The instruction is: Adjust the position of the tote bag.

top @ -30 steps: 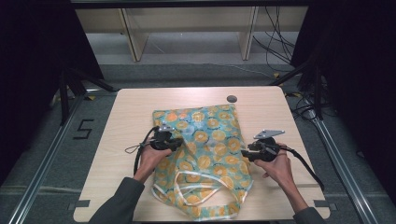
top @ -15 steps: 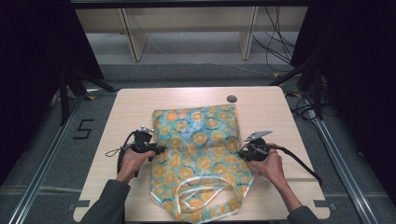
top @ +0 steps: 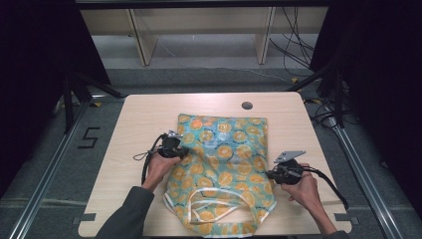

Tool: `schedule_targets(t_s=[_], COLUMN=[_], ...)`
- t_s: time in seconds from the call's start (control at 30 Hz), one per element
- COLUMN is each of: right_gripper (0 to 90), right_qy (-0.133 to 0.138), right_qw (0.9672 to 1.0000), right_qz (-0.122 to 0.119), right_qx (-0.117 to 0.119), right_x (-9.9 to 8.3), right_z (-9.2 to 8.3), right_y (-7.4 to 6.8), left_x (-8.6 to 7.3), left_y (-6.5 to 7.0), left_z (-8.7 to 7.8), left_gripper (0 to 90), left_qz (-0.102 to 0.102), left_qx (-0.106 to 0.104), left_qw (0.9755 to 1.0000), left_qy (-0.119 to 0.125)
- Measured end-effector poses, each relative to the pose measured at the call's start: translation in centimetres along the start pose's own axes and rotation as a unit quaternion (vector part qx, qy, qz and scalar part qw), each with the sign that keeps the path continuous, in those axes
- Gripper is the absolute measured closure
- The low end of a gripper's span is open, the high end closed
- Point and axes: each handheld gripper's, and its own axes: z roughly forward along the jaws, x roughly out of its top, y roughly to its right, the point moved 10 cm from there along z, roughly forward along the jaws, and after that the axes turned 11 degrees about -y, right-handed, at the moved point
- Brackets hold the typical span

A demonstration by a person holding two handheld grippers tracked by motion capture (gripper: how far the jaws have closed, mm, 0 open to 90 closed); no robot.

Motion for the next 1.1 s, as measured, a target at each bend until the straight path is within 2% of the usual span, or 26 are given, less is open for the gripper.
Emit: schedule_targets(t_s=[0.03,0.07,0.1,0.13,0.23,0.27,0.33,0.37,0.4,0.47,0.5,0.53,0.57,0.6,0.63,0.67,0.7,0.73,0.8,0.83,0.87,0.9,0.93,0.97,1.07,1.1], right_gripper=[90.0,90.0,90.0,90.0,90.0,90.0,90.0,90.0,90.0,90.0,90.0,90.0,90.0,90.0,90.0,90.0,89.0,88.1,86.5,80.4,80.4,76.6,75.0,69.0,63.6,61.3], right_qy=[0.0,0.007,-0.002,0.01,-0.002,0.015,0.017,0.008,0.023,0.025,0.017,0.017,0.042,0.042,0.035,0.026,0.033,0.034,0.029,0.047,0.047,0.05,0.045,0.065,0.063,0.088], right_qw=[1.0,0.9999,1.0,0.9999,1.0,0.9999,0.9998,0.9999,0.9997,0.9997,0.9998,0.9998,0.9991,0.9991,0.9993,0.9996,0.9995,0.9994,0.9994,0.9985,0.9985,0.9985,0.9985,0.9974,0.9976,0.9952], right_qz=[0.0,-0.011,-0.01,0.003,0.004,0.002,0.006,0.006,0.005,0.006,0.011,0.011,-0.002,-0.002,0.013,0.012,0.004,0.008,0.017,0.028,0.028,0.023,0.031,0.03,0.027,0.042], right_qx=[0.0,-0.003,-0.002,-0.004,-0.001,-0.007,-0.007,-0.003,-0.007,-0.004,0.002,0.002,-0.007,-0.007,0.004,0.005,0.002,0.004,0.009,0.01,0.01,0.002,0.008,0.009,0.006,0.006], right_x=[0.0,0.2,0.1,0.4,0.4,0.9,1.1,1.2,1.6,1.7,1.5,1.5,1.9,1.9,1.7,1.6,1.7,1.7,1.6,2.0,2.0,2.0,1.9,2.2,2.1,2.5], right_z=[0.0,0.0,-0.1,0.3,0.0,0.2,0.2,0.0,0.2,0.1,-0.3,-0.3,-0.2,-0.2,-0.3,-0.4,-0.4,-0.3,-0.4,-0.4,-0.4,-0.4,-0.7,-0.9,-1.4,-1.4], right_y=[0.0,0.3,0.3,0.4,0.5,0.9,0.9,1.0,1.2,1.2,1.2,1.2,1.6,1.6,1.3,1.3,1.5,1.5,1.4,1.4,1.4,1.6,1.5,1.5,1.8,1.8], left_x=[-0.3,-0.5,-0.6,-0.9,-1.9,-2.2,-2.3,-2.2,-2.2,-2.3,-2.3,-2.3,-2.1,-2.1,-2.2,-2.4,-2.8,-2.8,-3.5,-3.9,-4.4,-4.8,-5.4,-6.1,-6.8,-7.0], left_y=[0.1,0.0,-0.1,-0.2,-0.5,-0.5,-0.5,-0.6,-0.6,-0.4,0.3,0.3,1.7,1.7,2.4,3.3,4.9,4.9,6.4,7.0,7.6,8.1,8.8,9.5,10.2,10.7], left_z=[-0.5,-0.8,-1.1,-1.5,-2.4,-2.8,-2.9,-3.1,-3.3,-4.1,-5.7,-5.7,-7.4,-7.4,-8.3,-9.0,-9.6,-9.6,-9.7,-9.6,-9.5,-9.3,-9.2,-9.2,-9.4,-9.7], left_gripper=[89.1,89.2,89.3,89.3,89.3,89.2,88.2,88.2,85.4,73.7,62.4,58.9,55.7,52.3,52.3,49.8,46.9,46.0,44.8,41.0,41.0,37.7,35.1,31.1,26.2,22.4], left_qz=[0.009,0.01,0.013,0.014,0.015,0.02,0.021,0.017,0.013,0.018,0.023,0.023,0.02,0.02,0.032,0.042,0.052,0.052,0.063,0.064,0.068,0.065,0.063,0.066,0.071,0.075], left_qx=[0.002,0.0,0.003,0.002,-0.001,-0.009,-0.01,-0.007,-0.005,0.001,0.0,0.0,-0.008,-0.008,-0.012,-0.02,-0.038,-0.038,-0.062,-0.073,-0.082,-0.089,-0.101,-0.111,-0.116,-0.122], left_qw=[1.0,0.9999,0.9999,0.9999,0.9999,0.9998,0.9997,0.9998,0.9999,0.9998,0.9996,0.9996,0.9988,0.9988,0.9984,0.9978,0.9967,0.9967,0.9951,0.9945,0.9938,0.9934,0.9925,0.9912,0.9903,0.9894], left_qy=[-0.002,-0.003,-0.002,-0.003,-0.003,-0.004,-0.004,0.001,0.001,0.003,0.015,0.015,0.043,0.043,0.044,0.048,0.049,0.049,0.045,0.04,0.033,0.032,0.029,0.027,0.025,0.027])
